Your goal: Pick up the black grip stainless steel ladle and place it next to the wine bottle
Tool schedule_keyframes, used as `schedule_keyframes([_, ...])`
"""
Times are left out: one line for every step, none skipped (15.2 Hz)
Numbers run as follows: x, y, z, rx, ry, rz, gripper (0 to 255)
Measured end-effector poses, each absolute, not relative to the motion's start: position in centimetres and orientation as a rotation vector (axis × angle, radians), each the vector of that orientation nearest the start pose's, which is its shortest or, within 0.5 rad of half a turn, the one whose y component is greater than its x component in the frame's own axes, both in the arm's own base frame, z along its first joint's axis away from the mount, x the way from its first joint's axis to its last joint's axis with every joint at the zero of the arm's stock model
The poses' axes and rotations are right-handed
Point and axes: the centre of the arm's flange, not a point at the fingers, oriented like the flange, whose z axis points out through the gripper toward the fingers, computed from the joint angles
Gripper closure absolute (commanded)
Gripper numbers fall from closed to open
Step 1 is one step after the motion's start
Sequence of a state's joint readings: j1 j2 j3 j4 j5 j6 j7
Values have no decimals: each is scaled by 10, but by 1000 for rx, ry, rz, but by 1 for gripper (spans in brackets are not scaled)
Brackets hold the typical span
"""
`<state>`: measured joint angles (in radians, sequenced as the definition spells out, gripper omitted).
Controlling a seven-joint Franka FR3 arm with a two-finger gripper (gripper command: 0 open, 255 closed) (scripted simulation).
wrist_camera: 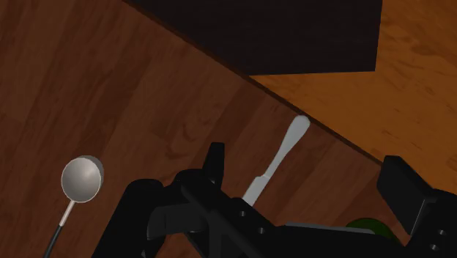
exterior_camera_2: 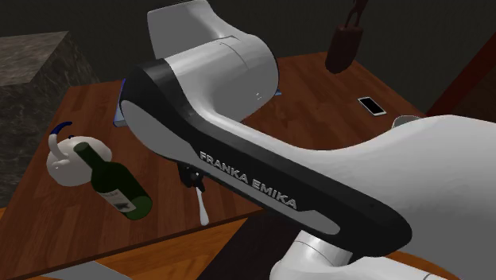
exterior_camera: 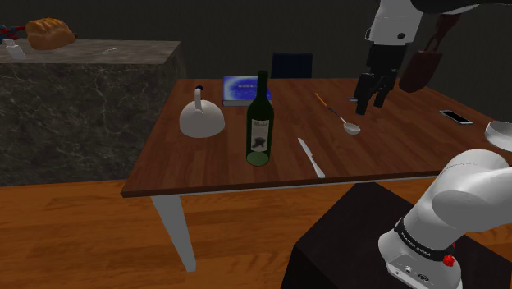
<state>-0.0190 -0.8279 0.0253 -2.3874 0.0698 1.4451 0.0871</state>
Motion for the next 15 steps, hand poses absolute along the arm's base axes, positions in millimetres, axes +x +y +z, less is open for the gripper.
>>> schedule_keyframes([281, 12, 578, -3087, 132, 180, 0])
schedule_keyframes([285, 8, 575, -3086, 143, 178, 0])
schedule_keyframes([291, 1, 572, -3084, 160, 174, 0])
schedule_keyframes([296, -5, 565, -3081, 181, 170, 0])
schedule_keyframes([304, -15, 558, -3078, 202, 166, 0])
schedule_keyframes([308, -24, 553, -3074, 225, 160, 0])
schedule_keyframes([316, -34, 549, -3071, 247, 154, 0])
schedule_keyframes([321, -39, 541, -3067, 270, 149, 0])
schedule_keyframes([329, -51, 537, -3063, 294, 143, 0])
schedule_keyframes([335, -63, 530, -3059, 317, 137, 0])
schedule_keyframes([341, -73, 523, -3055, 340, 132, 0])
schedule_keyframes([350, -80, 517, -3051, 363, 126, 0])
schedule_keyframes([355, -89, 511, -3046, 385, 120, 0])
schedule_keyframes([361, -101, 504, -3041, 408, 115, 0])
schedule_keyframes([365, -111, 500, -3037, 431, 109, 0])
